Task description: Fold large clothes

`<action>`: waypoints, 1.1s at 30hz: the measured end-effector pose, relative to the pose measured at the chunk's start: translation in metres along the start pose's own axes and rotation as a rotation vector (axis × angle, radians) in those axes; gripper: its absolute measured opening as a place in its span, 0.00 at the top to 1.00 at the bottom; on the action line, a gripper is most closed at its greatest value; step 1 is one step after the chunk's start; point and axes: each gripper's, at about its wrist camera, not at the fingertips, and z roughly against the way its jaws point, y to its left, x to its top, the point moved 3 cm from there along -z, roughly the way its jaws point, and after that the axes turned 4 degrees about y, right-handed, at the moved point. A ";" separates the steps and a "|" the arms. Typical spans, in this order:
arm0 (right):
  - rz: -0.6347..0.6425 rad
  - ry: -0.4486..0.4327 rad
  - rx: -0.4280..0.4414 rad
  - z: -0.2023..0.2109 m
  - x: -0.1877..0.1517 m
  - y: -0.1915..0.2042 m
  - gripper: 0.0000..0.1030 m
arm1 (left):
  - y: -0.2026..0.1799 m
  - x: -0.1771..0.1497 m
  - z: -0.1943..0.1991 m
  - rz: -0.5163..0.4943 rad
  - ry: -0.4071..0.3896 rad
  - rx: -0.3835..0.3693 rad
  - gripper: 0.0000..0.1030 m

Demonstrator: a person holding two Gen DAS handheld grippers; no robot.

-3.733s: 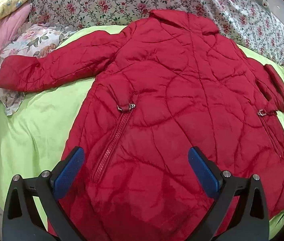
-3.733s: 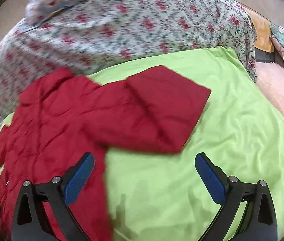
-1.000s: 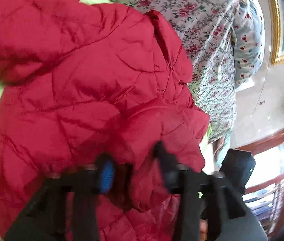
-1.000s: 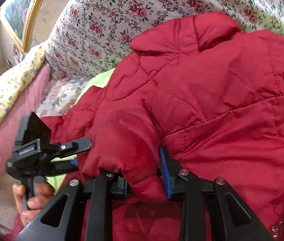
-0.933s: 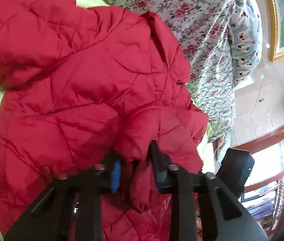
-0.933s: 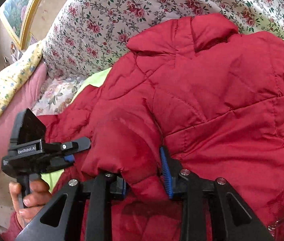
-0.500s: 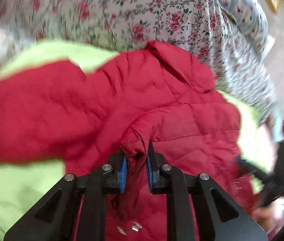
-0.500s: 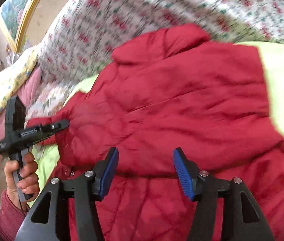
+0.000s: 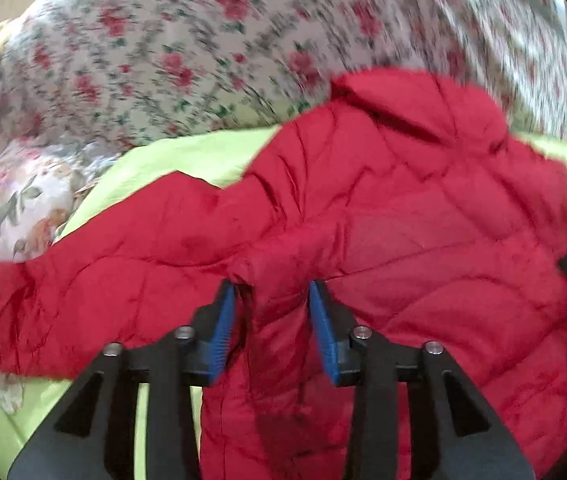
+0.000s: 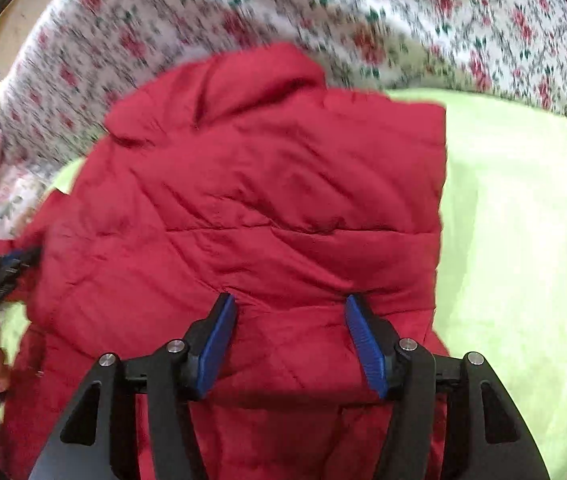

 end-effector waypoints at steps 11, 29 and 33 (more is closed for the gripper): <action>0.062 0.004 -0.122 -0.030 -0.007 0.031 0.20 | -0.020 -0.021 0.032 0.092 0.018 -0.322 0.64; -0.066 -0.024 -0.016 0.007 -0.020 -0.016 0.25 | -0.014 -0.041 -0.034 0.083 0.149 -0.196 0.64; -0.041 -0.031 -0.050 0.005 -0.016 -0.010 0.25 | -0.012 -0.041 -0.036 0.082 0.148 -0.204 0.64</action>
